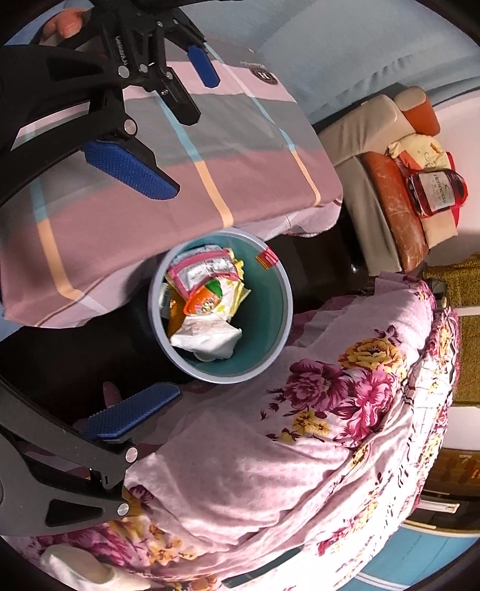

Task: Collect trash

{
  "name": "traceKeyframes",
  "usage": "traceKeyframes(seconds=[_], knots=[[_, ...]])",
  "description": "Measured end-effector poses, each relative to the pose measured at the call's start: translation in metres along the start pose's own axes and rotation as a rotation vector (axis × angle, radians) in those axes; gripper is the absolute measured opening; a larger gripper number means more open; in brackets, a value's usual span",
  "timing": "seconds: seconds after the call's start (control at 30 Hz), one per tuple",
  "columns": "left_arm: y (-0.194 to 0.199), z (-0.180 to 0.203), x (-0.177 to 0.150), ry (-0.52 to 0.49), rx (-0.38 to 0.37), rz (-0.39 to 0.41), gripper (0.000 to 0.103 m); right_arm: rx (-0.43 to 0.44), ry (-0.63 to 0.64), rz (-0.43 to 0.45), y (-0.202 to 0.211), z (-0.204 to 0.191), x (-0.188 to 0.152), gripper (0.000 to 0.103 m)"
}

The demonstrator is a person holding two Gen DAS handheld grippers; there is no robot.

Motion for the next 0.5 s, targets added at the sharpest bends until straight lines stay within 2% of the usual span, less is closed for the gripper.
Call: traceKeyframes(seconds=[0.5], knots=[[0.035, 0.001, -0.022, -0.001, 0.043, 0.009, 0.099, -0.006, 0.02, 0.029, 0.042, -0.004, -0.029, 0.096]])
Point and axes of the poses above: each gripper's, at about its wrist camera, not at the fingertips, and y roughly against the way its jaws point, z to its right, x to its top, the point moved 1 cm from there along -y, roughly the way its jaws point, and after that the axes turned 9 degrees about z, right-handed, at the moved point
